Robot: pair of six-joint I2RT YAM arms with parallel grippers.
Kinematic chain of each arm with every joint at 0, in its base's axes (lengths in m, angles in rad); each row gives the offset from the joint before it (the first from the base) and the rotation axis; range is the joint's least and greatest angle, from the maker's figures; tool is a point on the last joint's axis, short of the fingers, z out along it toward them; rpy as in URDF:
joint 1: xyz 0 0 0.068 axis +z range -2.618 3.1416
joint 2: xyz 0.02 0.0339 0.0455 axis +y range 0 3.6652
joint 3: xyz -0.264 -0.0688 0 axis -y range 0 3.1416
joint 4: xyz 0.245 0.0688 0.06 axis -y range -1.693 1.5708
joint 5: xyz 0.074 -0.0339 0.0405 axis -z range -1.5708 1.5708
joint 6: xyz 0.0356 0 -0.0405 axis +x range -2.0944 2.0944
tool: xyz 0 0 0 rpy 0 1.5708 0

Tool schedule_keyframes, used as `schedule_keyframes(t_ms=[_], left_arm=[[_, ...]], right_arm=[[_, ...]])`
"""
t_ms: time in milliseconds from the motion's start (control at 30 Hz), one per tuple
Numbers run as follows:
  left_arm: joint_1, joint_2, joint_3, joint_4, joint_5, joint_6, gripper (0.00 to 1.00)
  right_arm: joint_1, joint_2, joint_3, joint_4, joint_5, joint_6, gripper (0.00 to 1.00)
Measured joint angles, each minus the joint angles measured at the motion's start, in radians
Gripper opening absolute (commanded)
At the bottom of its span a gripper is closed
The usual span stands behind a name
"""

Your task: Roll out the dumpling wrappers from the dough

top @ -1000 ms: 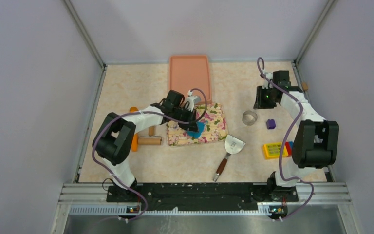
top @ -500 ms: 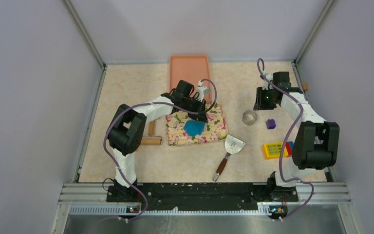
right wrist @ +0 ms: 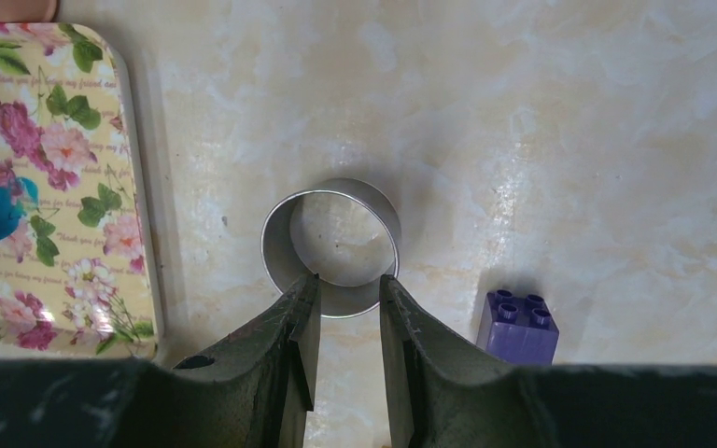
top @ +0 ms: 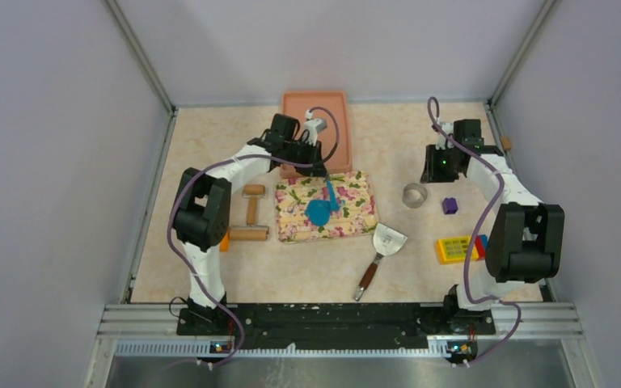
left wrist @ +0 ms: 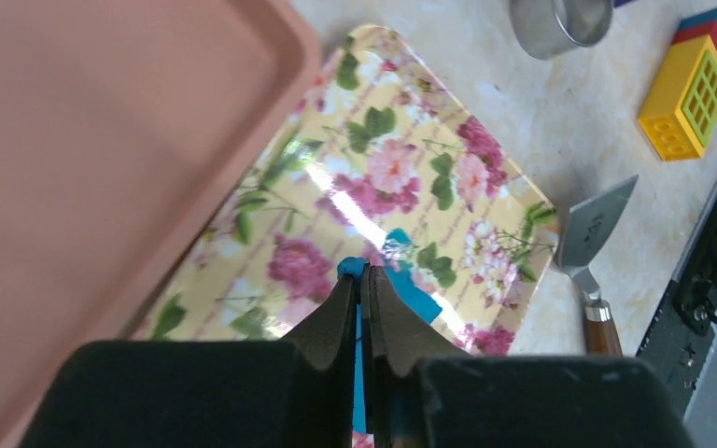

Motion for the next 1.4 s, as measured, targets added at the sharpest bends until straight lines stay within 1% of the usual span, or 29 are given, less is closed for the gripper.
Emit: schedule_keyframes(t_ms=[233, 300, 467, 500, 567, 600, 667, 767, 833, 967, 1067, 1100, 1133, 1167, 1200, 1233, 1300, 1400], left_arm=[[0.103, -0.005, -0.004, -0.016, -0.005, 0.013, 0.06], [0.12, -0.023, -0.035, -0.018, -0.005, 0.015, 0.06], [0.137, -0.097, -0.135, -0.03, -0.002, 0.016, 0.06], [0.138, -0.113, -0.153, -0.032, 0.0, 0.014, 0.06], [0.138, -0.139, -0.183, -0.03, 0.005, 0.004, 0.06], [0.138, -0.154, -0.201, -0.024, 0.009, -0.004, 0.06], [0.138, -0.175, -0.23, -0.022, 0.016, -0.015, 0.07], [0.138, -0.184, -0.257, -0.017, 0.026, -0.033, 0.07], [0.138, -0.185, -0.274, -0.009, 0.031, -0.043, 0.07], [0.14, -0.193, -0.315, 0.008, 0.039, -0.068, 0.08], [0.143, -0.211, -0.35, 0.024, 0.043, -0.08, 0.08], [0.144, -0.219, -0.363, 0.029, 0.045, -0.083, 0.1], [0.145, -0.226, -0.374, 0.032, 0.046, -0.086, 0.17], [0.145, -0.23, -0.38, 0.034, 0.047, -0.089, 0.27], [0.146, -0.233, -0.386, 0.038, 0.052, -0.093, 0.39], [0.147, -0.235, -0.389, 0.044, 0.057, -0.102, 0.45], [0.151, -0.237, -0.396, 0.057, 0.065, -0.125, 0.54], [0.173, -0.237, -0.41, 0.08, 0.082, -0.168, 0.6]], right_arm=[[0.0, 0.0, 0.0, 0.0, -0.012, 0.006, 0.31], [0.0, 0.0, 0.0, 0.0, -0.024, 0.006, 0.32], [0.023, 0.0, 0.017, -0.013, -0.12, -0.025, 0.38], [0.04, 0.0, 0.029, -0.022, -0.137, -0.046, 0.39], [0.115, 0.005, 0.076, -0.045, -0.187, -0.117, 0.4], [0.129, 0.009, 0.098, -0.05, -0.21, -0.151, 0.4], [0.254, 0.028, 0.156, -0.064, -0.263, -0.238, 0.42], [0.37, 0.081, 0.224, -0.086, -0.317, -0.348, 0.45], [0.442, 0.148, 0.274, -0.108, -0.345, -0.42, 0.48], [0.499, 0.275, 0.312, -0.131, -0.371, -0.505, 0.52], [0.502, 0.327, 0.312, -0.141, -0.383, -0.538, 0.54], [0.504, 0.339, 0.312, -0.143, -0.384, -0.55, 0.54], [0.505, 0.345, 0.312, -0.143, -0.386, -0.564, 0.54], [0.505, 0.349, 0.312, -0.142, -0.387, -0.579, 0.55], [0.508, 0.349, 0.311, -0.138, -0.389, -0.595, 0.55], [0.512, 0.349, 0.309, -0.129, -0.391, -0.61, 0.55], [0.521, 0.349, 0.305, -0.107, -0.39, -0.637, 0.55], [0.544, 0.349, 0.281, -0.069, -0.388, -0.693, 0.55]])
